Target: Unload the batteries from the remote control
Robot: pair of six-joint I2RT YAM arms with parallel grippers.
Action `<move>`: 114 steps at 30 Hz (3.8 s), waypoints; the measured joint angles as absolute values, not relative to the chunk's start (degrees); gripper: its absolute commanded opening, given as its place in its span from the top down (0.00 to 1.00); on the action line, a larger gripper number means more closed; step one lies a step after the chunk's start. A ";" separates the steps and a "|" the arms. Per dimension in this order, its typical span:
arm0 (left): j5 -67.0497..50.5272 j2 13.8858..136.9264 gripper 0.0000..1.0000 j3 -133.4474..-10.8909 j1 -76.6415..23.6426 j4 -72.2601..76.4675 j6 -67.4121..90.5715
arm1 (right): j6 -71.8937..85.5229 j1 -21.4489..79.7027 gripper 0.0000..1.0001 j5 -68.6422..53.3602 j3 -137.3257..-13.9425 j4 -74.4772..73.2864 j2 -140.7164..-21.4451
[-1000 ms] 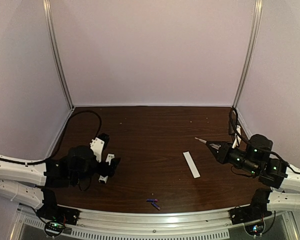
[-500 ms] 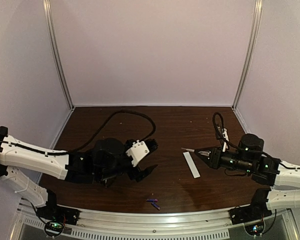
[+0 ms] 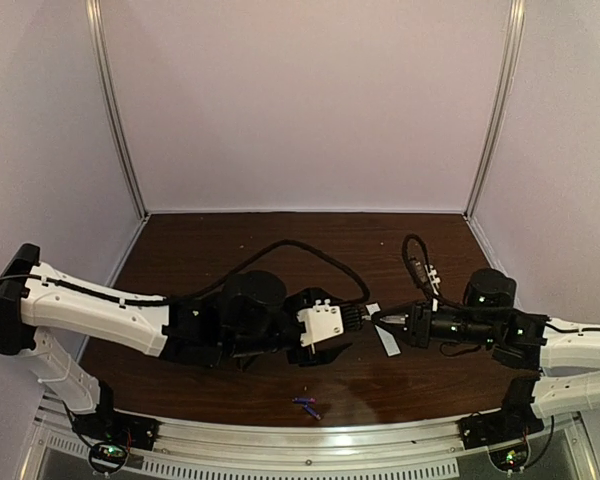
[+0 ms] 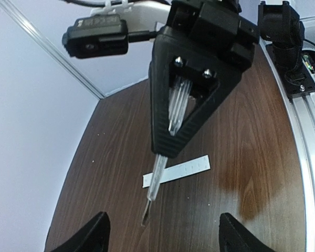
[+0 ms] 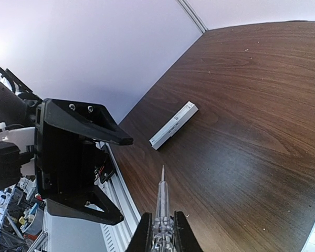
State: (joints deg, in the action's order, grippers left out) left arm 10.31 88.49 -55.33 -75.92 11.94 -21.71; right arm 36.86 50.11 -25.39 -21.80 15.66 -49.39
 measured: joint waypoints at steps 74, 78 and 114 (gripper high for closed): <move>19.16 93.93 1.00 -53.49 -70.22 1.58 0.97 | 33.17 54.37 0.03 -9.56 -23.31 7.27 -38.59; 20.97 93.62 1.00 -50.92 -67.72 -0.93 9.15 | 33.19 54.37 0.03 -8.99 -23.31 6.96 -38.65; 26.48 95.48 0.61 -41.30 -63.05 -4.38 36.12 | 33.19 54.37 0.00 -8.88 -23.31 6.61 -39.24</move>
